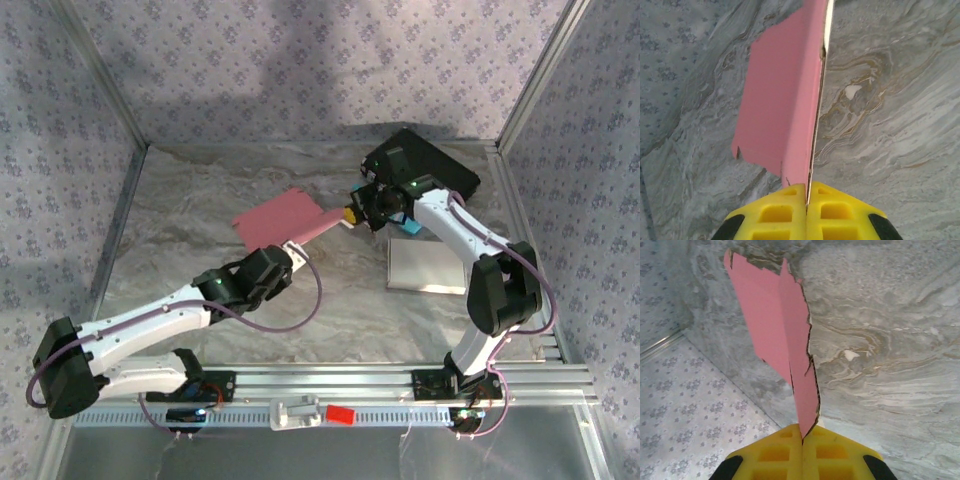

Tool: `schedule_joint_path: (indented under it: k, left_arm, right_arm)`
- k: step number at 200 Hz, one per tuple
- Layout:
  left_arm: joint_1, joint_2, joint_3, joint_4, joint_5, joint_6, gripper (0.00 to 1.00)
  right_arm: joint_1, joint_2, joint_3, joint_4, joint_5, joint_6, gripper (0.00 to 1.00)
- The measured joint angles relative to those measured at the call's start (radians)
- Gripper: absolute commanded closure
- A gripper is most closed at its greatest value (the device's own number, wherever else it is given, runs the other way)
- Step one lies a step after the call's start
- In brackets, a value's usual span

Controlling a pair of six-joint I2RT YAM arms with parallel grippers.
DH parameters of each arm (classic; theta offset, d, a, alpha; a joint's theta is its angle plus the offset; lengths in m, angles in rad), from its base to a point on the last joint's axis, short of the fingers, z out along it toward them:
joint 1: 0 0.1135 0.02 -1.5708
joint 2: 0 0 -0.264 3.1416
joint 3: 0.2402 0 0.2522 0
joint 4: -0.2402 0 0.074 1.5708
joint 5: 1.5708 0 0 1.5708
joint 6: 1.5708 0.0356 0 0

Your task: Fold the paper box

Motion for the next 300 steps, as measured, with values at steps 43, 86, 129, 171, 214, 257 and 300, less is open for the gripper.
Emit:
schedule_joint_path:
  k: [43,86,129,171,214,257,300]
  left_arm:
    - [0.076,-0.011,0.108,-0.064,0.118,-0.051,1.00]
    - [0.171,-0.014,0.260,-0.173,0.332,-0.152,1.00]
    - [0.190,0.022,0.350,-0.252,0.463,-0.199,1.00]
    - [0.190,0.065,0.400,-0.295,0.490,-0.212,1.00]
    - [0.192,0.076,0.425,-0.312,0.489,-0.212,1.00]
    - [0.192,0.081,0.437,-0.318,0.486,-0.211,1.00]
    - [0.192,0.092,0.443,-0.319,0.486,-0.211,1.00]
  right_arm:
    - [-0.012,-0.119,0.111,-0.080,0.120,-0.105,0.52]
    - [0.124,-0.346,0.142,-0.146,0.338,-0.151,0.42]
    - [0.354,-0.280,0.206,-0.147,0.493,-0.145,0.43]
    - [0.395,-0.071,0.337,-0.188,0.513,-0.127,0.51]
    - [0.413,-0.031,0.373,-0.266,0.509,-0.093,0.65]
    - [0.416,-0.030,0.391,-0.294,0.497,-0.076,0.76]
    - [0.407,-0.016,0.391,-0.302,0.482,-0.071,0.79]
